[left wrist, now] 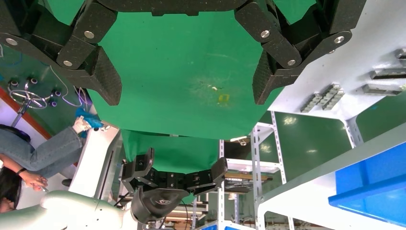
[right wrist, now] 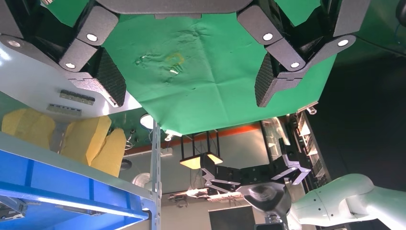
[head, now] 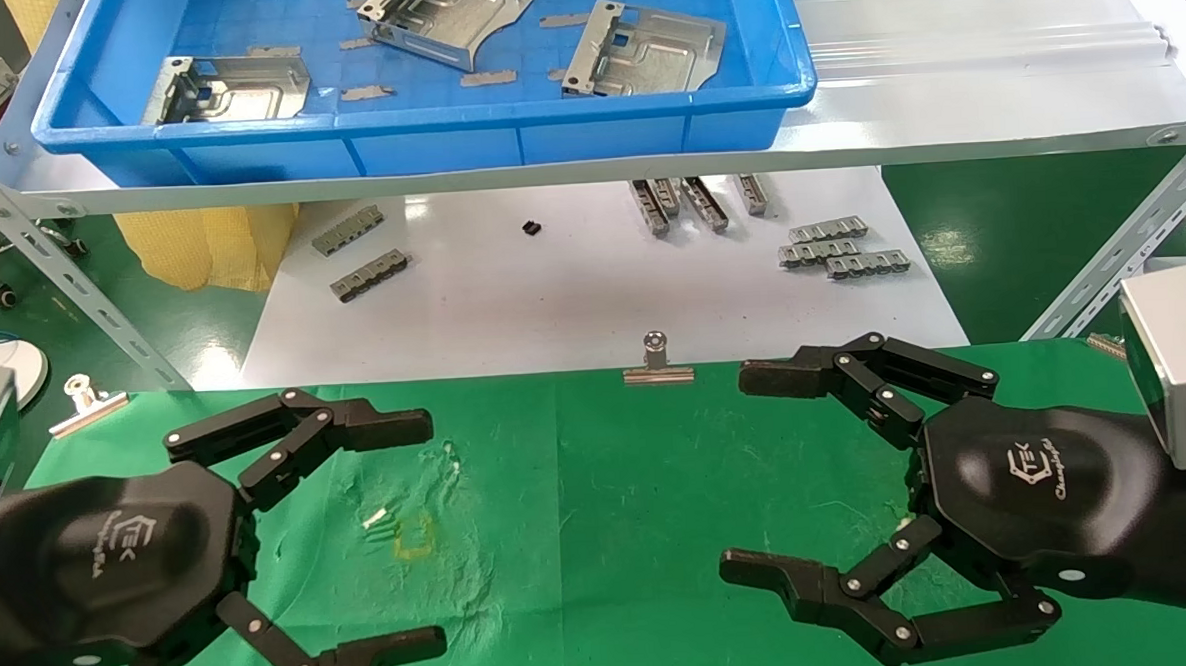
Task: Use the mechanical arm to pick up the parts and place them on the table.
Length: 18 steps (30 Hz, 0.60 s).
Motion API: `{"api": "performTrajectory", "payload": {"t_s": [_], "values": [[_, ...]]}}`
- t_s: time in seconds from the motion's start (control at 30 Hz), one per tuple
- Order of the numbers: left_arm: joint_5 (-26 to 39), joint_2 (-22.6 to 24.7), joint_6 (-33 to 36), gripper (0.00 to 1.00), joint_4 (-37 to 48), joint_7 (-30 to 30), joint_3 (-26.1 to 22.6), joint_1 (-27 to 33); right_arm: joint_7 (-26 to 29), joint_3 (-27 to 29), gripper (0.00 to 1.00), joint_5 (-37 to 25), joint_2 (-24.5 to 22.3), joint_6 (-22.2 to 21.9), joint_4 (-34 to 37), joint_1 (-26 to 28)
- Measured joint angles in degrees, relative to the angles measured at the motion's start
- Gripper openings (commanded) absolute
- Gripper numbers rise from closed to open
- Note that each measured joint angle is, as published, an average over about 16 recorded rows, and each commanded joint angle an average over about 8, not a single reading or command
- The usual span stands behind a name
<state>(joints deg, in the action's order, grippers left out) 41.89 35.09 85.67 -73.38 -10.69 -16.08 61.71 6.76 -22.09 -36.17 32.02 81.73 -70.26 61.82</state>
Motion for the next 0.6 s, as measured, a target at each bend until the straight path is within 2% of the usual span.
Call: {"api": "performTrajectory", "payload": {"t_s": [0.03, 0.07, 0.13, 0.27, 0.6], "values": [[0.0, 0.0, 0.0, 1.0, 0.0, 0.0, 0.0, 0.0, 0.0, 0.0, 0.82, 0.0, 0.0, 0.0, 0.0, 0.0], [0.0, 0.0, 0.0, 1.0, 0.0, 0.0, 0.0, 0.0, 0.0, 0.0, 0.68, 0.0, 0.0, 0.0, 0.0, 0.0], [0.0, 0.0, 0.0, 1.0, 0.0, 0.0, 0.0, 0.0, 0.0, 0.0, 0.51, 0.0, 0.0, 0.0, 0.0, 0.0], [0.0, 0.0, 0.0, 1.0, 0.0, 0.0, 0.0, 0.0, 0.0, 0.0, 0.01, 0.0, 0.0, 0.0, 0.0, 0.0], [0.0, 0.0, 0.0, 1.0, 0.0, 0.0, 0.0, 0.0, 0.0, 0.0, 0.0, 0.0, 0.0, 0.0, 0.0, 0.0]]}}
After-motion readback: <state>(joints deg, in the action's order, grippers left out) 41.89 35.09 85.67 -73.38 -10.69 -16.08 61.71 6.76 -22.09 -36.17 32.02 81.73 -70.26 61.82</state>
